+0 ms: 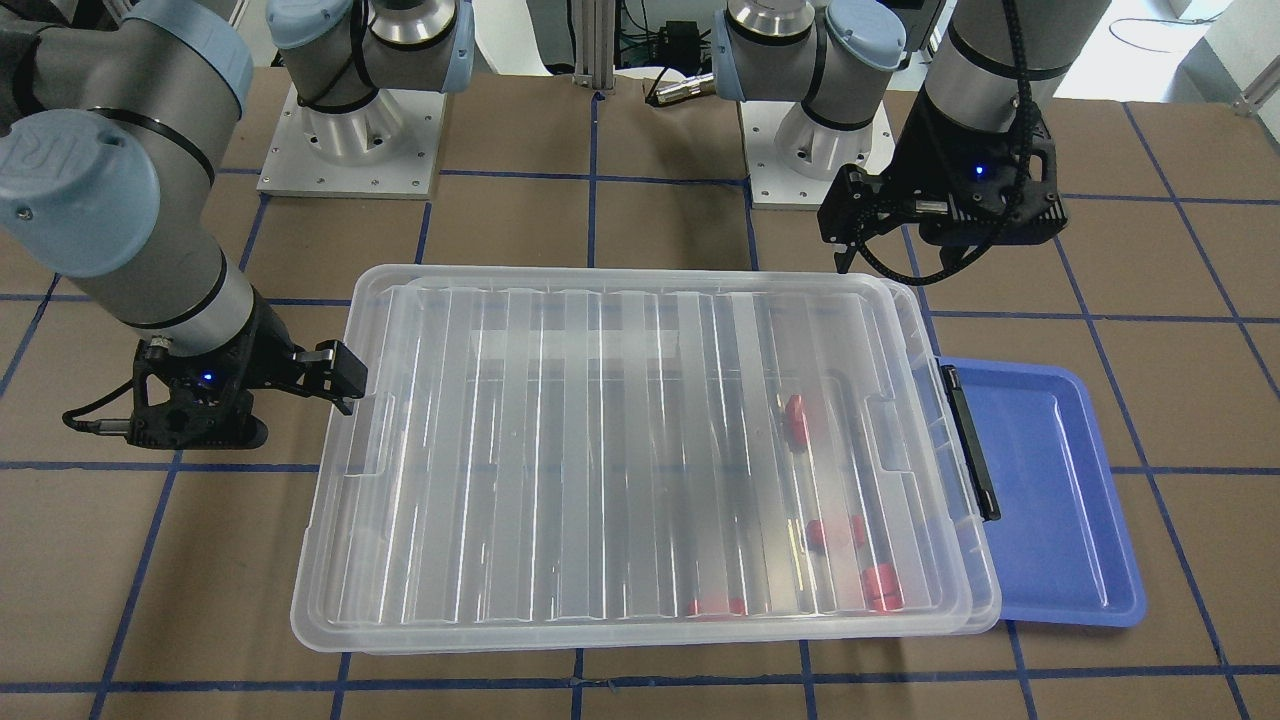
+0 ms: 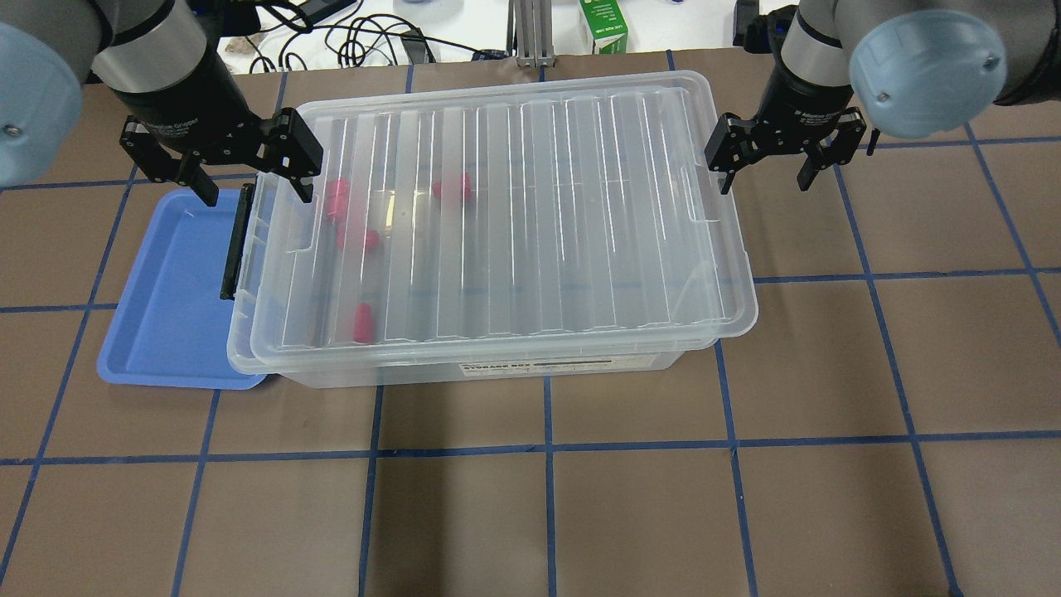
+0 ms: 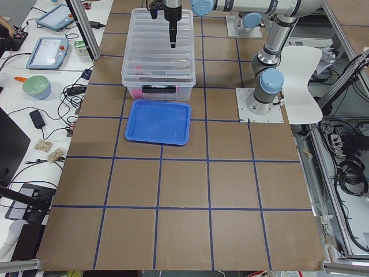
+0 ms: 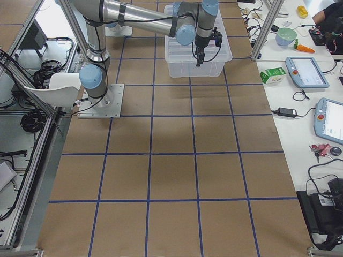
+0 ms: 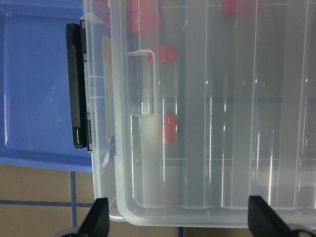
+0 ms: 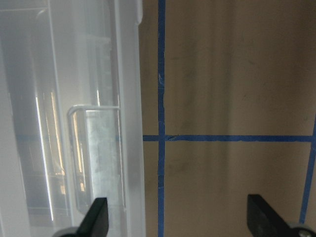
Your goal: Place red block in blue tray from box
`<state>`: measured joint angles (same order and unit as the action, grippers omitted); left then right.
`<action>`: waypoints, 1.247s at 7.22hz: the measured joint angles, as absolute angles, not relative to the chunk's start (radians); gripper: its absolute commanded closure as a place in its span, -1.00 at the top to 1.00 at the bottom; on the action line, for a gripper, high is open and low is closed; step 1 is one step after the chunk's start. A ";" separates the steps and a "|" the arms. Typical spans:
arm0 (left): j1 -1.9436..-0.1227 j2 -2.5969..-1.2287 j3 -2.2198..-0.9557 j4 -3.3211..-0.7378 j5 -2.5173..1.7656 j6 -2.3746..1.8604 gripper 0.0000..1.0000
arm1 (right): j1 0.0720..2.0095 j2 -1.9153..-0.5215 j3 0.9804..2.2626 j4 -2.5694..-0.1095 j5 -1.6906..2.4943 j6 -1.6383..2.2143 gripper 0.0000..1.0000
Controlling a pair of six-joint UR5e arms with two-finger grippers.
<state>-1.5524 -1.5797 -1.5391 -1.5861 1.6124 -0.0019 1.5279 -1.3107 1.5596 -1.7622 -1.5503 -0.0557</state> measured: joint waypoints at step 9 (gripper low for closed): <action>-1.552 -1.583 -1.542 -1.585 1.610 -0.006 1.00 | 1.522 -1.262 1.560 -1.770 -1.570 -0.060 1.00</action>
